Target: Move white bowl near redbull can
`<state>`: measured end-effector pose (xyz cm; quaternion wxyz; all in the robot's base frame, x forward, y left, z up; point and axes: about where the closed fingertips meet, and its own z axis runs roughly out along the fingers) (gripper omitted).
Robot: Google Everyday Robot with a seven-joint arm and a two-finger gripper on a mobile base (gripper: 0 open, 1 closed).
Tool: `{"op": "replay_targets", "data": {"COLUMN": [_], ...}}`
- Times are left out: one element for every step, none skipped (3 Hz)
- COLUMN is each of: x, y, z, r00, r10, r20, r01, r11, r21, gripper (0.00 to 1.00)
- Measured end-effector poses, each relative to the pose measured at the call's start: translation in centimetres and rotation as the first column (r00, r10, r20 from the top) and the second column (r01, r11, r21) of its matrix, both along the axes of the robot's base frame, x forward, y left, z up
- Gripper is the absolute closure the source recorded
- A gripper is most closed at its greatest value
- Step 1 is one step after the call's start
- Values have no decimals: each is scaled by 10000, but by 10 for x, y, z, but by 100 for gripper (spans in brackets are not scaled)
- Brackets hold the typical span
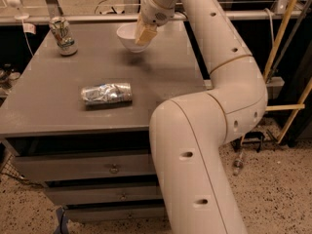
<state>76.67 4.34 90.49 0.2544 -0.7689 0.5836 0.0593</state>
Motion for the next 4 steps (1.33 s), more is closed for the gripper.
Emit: {"op": "replay_targets", "data": {"x": [-8, -18, -35, -91], "y": [-2, -16, -28, -35], "z": [-1, 0, -5, -28], "r00": [9997, 9996, 9988, 9974], "r10": [133, -82, -255, -230], "r20": [-185, -272, -408, -681], "r01": [-131, 84, 258, 240], "r11": [9999, 9999, 9997, 9996], "r21": [76, 61, 52, 136], "gripper": [100, 100, 100, 100]}}
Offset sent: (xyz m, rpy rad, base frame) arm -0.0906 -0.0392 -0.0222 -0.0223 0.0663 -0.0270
